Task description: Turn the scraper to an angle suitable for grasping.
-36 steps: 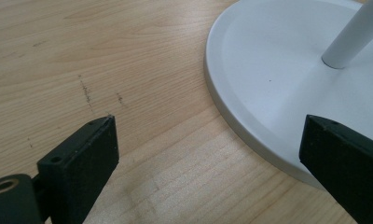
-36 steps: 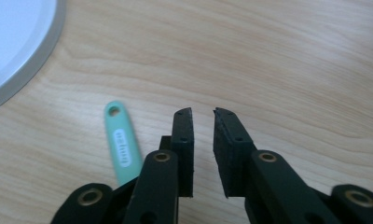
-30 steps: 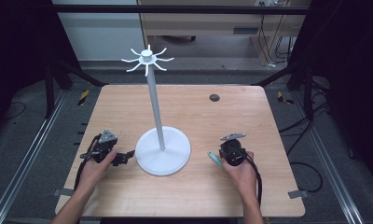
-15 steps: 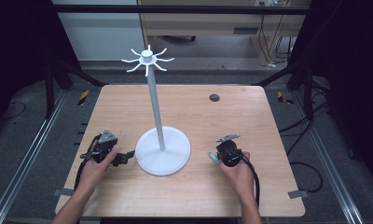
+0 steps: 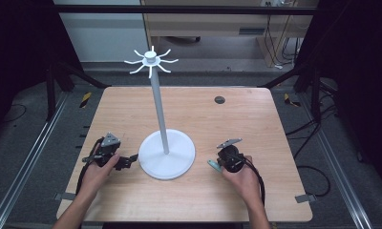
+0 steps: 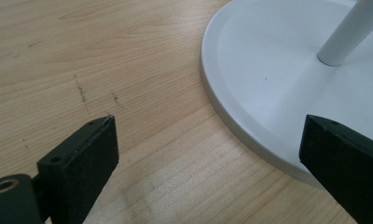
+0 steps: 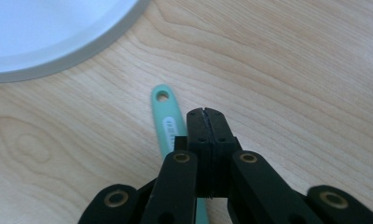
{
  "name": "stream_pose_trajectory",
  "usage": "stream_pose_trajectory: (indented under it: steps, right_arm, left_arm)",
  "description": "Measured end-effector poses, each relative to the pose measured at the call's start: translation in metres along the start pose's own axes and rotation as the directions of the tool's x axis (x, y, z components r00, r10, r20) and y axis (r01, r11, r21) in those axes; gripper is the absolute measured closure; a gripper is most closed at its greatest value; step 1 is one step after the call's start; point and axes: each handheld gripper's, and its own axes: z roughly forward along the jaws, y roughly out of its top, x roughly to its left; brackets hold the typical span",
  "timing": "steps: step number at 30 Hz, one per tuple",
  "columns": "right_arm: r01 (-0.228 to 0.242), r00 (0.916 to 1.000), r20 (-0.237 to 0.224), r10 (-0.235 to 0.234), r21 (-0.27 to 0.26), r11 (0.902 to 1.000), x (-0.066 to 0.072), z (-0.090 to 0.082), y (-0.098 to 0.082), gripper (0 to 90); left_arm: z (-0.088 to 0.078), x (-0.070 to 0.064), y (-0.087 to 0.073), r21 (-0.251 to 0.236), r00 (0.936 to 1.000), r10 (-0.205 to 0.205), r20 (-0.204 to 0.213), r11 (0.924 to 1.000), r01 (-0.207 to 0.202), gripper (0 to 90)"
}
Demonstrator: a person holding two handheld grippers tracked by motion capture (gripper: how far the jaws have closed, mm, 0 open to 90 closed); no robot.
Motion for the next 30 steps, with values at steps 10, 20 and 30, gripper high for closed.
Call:
stream_pose_trajectory:
  steps: [10, 20, 30]
  right_arm:
    - [0.107, 0.9943, -0.009, -0.106, 0.137, 0.9848, 0.016, -0.01, 0.023, 76.5]
    - [0.153, 0.9881, -0.029, -0.151, 0.246, 0.957, 0.016, 0.001, 0.035, 68.0]
    - [0.163, 0.9866, -0.053, -0.154, 0.297, 0.9408, 0.014, 0.009, 0.039, 65.3]
  left_arm:
    - [0.001, -0.001, 0.0, -0.001, 0.9999, -0.006, 0.009, 1.0, 0.006, 4.3]
    - [0.0, 0.0, 0.0, -0.002, 0.9999, -0.008, 0.014, 1.0, 0.008, 4.3]
    - [0.0, 0.0, 0.0, -0.007, 0.9998, -0.014, 0.013, 0.9999, 0.014, 4.3]
